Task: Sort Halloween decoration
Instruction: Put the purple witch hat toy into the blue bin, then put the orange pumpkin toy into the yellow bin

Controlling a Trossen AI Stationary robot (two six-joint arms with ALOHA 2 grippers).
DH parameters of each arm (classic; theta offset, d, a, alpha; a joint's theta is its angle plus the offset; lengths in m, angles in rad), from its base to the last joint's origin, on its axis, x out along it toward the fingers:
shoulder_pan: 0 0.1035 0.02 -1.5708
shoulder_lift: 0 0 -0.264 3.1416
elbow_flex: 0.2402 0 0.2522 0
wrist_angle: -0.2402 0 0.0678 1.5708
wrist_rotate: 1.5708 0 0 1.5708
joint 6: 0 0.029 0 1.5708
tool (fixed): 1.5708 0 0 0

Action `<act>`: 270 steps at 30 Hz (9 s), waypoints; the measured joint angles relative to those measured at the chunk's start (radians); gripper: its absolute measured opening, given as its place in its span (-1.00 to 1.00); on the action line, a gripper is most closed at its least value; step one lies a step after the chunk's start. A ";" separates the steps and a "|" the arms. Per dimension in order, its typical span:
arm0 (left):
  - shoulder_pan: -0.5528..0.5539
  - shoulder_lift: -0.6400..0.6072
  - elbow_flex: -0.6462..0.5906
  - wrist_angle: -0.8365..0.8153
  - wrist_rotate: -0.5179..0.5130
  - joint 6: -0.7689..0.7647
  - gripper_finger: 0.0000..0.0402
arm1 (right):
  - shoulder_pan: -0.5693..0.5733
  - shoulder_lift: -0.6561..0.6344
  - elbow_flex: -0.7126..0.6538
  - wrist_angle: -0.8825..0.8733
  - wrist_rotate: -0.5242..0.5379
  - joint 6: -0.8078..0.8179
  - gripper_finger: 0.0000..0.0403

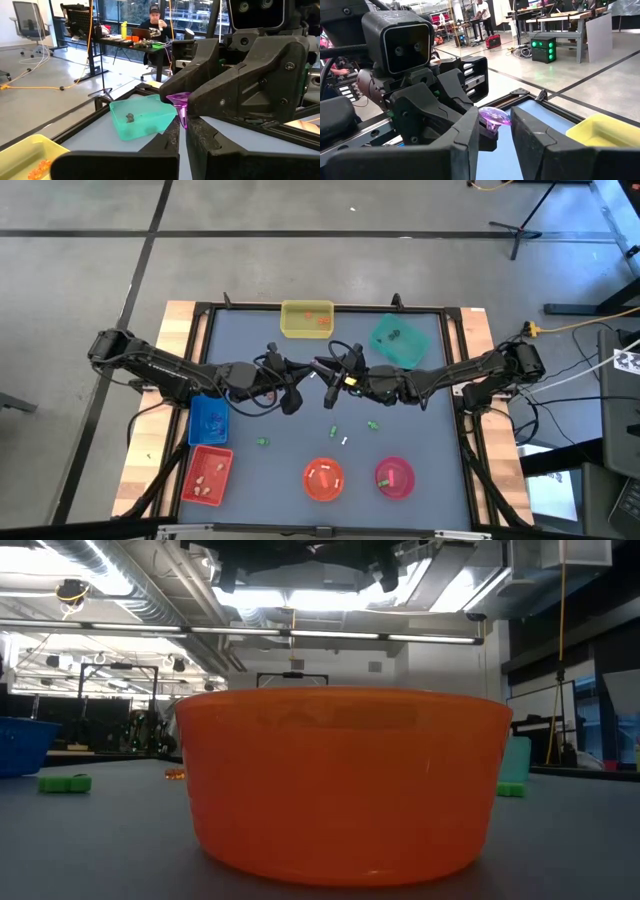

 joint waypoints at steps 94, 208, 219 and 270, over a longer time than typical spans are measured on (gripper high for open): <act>-0.258 -0.487 -0.001 -1.785 0.680 -1.170 -0.64 | 0.000 -0.296 0.000 -0.524 -0.043 -0.206 0.22; 0.291 0.282 -0.034 -0.975 0.628 0.079 -0.33 | 0.000 -0.296 0.000 -0.608 -0.076 -0.213 0.22; 0.292 0.283 -0.035 -0.981 0.624 0.079 -0.59 | 0.000 -0.296 0.000 -0.607 -0.072 -0.214 0.22; 0.793 0.286 0.280 -0.620 0.445 0.423 -0.61 | 0.000 -0.195 -0.001 -0.630 -0.071 -0.213 0.22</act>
